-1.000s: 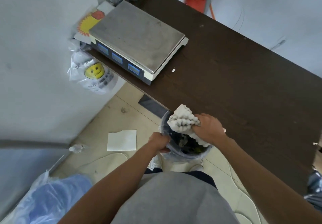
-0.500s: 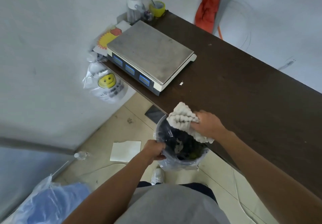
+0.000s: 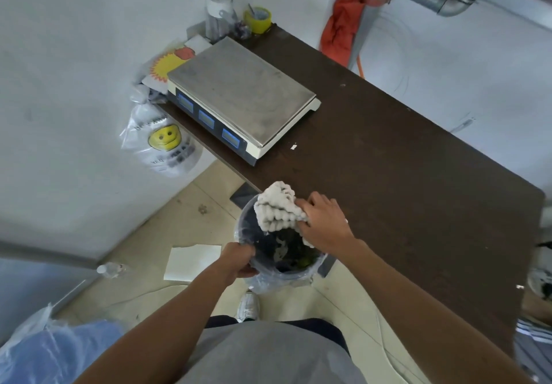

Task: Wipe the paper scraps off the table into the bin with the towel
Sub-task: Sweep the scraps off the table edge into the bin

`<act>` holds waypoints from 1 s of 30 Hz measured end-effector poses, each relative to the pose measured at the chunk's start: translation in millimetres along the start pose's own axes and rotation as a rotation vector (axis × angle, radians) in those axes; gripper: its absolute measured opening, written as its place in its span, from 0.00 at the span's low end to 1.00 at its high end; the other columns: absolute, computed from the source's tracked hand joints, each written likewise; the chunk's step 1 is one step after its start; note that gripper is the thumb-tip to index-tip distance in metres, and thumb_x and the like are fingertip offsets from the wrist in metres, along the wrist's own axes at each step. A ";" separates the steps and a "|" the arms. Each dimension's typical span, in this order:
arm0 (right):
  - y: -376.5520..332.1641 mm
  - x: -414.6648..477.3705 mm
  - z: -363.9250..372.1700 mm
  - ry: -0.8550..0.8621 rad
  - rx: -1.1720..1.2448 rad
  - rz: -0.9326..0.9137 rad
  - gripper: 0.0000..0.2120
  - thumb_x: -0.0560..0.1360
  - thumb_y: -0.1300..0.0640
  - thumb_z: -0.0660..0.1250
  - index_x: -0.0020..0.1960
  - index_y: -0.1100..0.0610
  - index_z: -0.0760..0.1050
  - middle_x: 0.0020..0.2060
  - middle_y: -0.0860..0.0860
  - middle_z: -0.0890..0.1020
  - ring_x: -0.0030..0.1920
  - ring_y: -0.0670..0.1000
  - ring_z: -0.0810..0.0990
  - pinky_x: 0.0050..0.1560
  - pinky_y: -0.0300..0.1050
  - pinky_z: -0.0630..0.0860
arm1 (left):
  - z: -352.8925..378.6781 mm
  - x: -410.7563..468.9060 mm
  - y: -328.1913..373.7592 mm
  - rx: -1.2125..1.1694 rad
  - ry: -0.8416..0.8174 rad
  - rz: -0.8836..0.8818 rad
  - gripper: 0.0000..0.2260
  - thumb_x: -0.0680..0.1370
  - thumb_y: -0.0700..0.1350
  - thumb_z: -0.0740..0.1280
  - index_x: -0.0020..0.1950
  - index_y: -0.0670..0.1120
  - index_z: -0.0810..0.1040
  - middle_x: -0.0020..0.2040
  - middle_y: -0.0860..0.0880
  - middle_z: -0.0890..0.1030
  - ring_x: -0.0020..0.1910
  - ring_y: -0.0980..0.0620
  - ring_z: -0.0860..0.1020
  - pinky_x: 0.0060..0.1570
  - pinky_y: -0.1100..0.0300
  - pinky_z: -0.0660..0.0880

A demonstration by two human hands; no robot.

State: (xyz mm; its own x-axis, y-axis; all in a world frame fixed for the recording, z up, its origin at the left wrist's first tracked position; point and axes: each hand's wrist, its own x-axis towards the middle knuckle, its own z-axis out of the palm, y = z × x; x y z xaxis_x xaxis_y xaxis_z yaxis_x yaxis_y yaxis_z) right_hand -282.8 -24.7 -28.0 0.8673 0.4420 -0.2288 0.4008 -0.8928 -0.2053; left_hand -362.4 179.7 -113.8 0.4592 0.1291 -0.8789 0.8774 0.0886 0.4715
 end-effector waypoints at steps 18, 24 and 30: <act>30.1 -27.9 7.0 0.187 0.078 0.265 0.18 0.75 0.51 0.66 0.62 0.57 0.73 0.50 0.54 0.77 0.50 0.57 0.78 0.54 0.54 0.70 | 11.3 -20.6 -15.3 0.044 -0.028 0.007 0.10 0.79 0.40 0.64 0.59 0.39 0.77 0.52 0.36 0.85 0.42 0.43 0.87 0.40 0.55 0.85; 46.4 -25.8 5.3 0.252 0.014 0.366 0.20 0.77 0.51 0.65 0.66 0.58 0.72 0.55 0.58 0.78 0.55 0.59 0.77 0.55 0.56 0.71 | 2.3 -24.3 -23.2 0.019 -0.014 0.006 0.06 0.79 0.38 0.64 0.55 0.41 0.77 0.52 0.38 0.84 0.46 0.42 0.87 0.45 0.52 0.85; 56.3 -17.2 1.2 0.064 -0.096 0.359 0.26 0.77 0.43 0.64 0.70 0.56 0.66 0.61 0.59 0.75 0.61 0.60 0.75 0.58 0.56 0.71 | -5.8 -32.2 -26.3 0.029 0.001 0.029 0.06 0.80 0.37 0.62 0.54 0.41 0.77 0.54 0.38 0.83 0.45 0.43 0.86 0.45 0.54 0.85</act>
State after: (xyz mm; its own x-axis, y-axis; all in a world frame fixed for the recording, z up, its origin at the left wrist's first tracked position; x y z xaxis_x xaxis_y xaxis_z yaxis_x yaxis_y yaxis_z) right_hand -275.6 -82.5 -36.8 0.9730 0.0959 -0.2099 0.0911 -0.9953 -0.0323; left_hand -401.0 179.0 -97.5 0.4847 0.1320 -0.8647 0.8673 0.0561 0.4947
